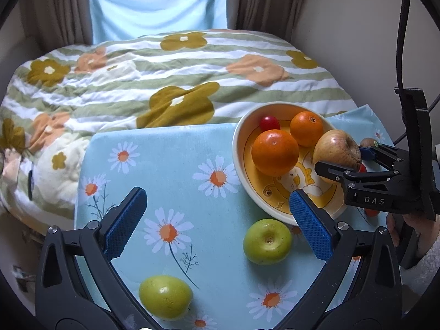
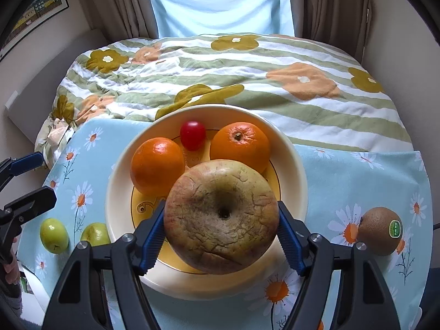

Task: Organize fruits
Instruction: 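Lower the large pale apple into the duck bowl with the right tool and release, then withdraw both tools from the bowl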

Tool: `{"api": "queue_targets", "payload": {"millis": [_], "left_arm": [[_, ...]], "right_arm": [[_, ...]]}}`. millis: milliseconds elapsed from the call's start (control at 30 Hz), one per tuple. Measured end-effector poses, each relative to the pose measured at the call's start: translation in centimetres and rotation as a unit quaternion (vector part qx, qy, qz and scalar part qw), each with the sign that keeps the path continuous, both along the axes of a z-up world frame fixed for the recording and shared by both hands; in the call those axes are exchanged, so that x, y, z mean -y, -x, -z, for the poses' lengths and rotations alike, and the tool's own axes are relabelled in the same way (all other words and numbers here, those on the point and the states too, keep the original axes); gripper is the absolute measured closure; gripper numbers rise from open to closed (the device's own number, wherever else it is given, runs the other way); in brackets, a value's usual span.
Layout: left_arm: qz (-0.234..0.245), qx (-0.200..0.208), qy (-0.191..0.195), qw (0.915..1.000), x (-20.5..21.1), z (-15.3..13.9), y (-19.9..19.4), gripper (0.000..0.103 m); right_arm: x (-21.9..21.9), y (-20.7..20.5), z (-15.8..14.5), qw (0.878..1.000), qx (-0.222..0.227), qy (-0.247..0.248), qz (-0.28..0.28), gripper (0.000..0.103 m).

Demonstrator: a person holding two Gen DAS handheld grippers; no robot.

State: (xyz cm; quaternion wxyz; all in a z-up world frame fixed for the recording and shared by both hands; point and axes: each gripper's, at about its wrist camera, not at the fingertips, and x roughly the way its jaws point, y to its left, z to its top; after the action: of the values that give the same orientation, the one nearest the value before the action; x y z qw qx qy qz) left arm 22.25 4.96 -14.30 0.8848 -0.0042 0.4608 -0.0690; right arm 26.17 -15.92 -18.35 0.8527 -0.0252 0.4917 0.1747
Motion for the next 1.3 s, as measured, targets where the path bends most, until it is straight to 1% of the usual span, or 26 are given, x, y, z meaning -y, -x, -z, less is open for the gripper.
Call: {"api": "queue_targets", "payload": {"millis": [133,167,200,233,267,467,567,733,867,1000,1100,1200,1300], "left_arm": [[0.004,0.003,-0.006,1.0000,0.2,-0.1,0.5,0.000],[0.004,0.003,-0.006,1.0000,0.2,-0.2,0.6,0.000],[0.004,0.004,-0.006,1.0000,0.1,-0.3,0.7,0.000],[0.004,0.005,-0.006,1.0000,0.1,-0.4,0.9,0.000],[0.004,0.007,-0.006,1.0000,0.1,-0.5,1.1,0.000],[0.006,0.017,-0.006,0.9998,0.1,-1.7,2.0,0.000],[0.009,0.026,-0.005,0.9996,0.1,-2.7,2.5,0.000],[0.012,0.039,-0.002,0.9992,0.2,-4.7,3.0,0.000],[0.020,0.055,0.000,0.9983,0.6,-6.6,3.4,0.000],[0.032,0.068,0.001,0.9971,0.9,-8.1,4.1,0.000],[0.043,0.071,0.005,0.9965,1.3,-8.5,4.4,0.000],[0.058,0.071,0.009,0.9957,1.7,-8.6,4.5,0.000],[0.073,0.074,0.006,0.9946,2.7,-8.6,4.7,0.000]], "right_arm": [[-0.2,0.0,0.3,1.000,-0.004,0.004,-0.008,0.033],[-0.3,0.1,0.3,1.000,-0.003,0.001,-0.007,0.030],[-0.2,0.3,0.1,1.000,0.005,-0.009,-0.005,0.024],[-0.1,0.4,-0.4,1.000,0.016,-0.018,-0.001,0.009],[0.1,0.6,-0.9,0.999,0.027,-0.025,0.001,0.000],[0.3,1.4,-2.7,0.998,0.050,-0.027,0.007,0.000],[0.5,2.3,-3.8,0.998,0.061,-0.012,0.011,0.000],[1.4,3.6,-6.2,0.998,0.054,-0.005,0.016,0.000],[2.4,5.4,-8.2,0.997,0.065,0.003,0.028,0.000],[3.8,7.1,-9.9,0.997,0.063,0.004,0.045,0.000],[4.9,8.1,-10.9,0.996,0.065,0.007,0.057,0.000],[6.1,9.0,-11.7,0.994,0.072,0.021,0.079,0.000],[7.5,9.7,-12.2,0.992,0.082,0.030,0.094,0.000]]}}
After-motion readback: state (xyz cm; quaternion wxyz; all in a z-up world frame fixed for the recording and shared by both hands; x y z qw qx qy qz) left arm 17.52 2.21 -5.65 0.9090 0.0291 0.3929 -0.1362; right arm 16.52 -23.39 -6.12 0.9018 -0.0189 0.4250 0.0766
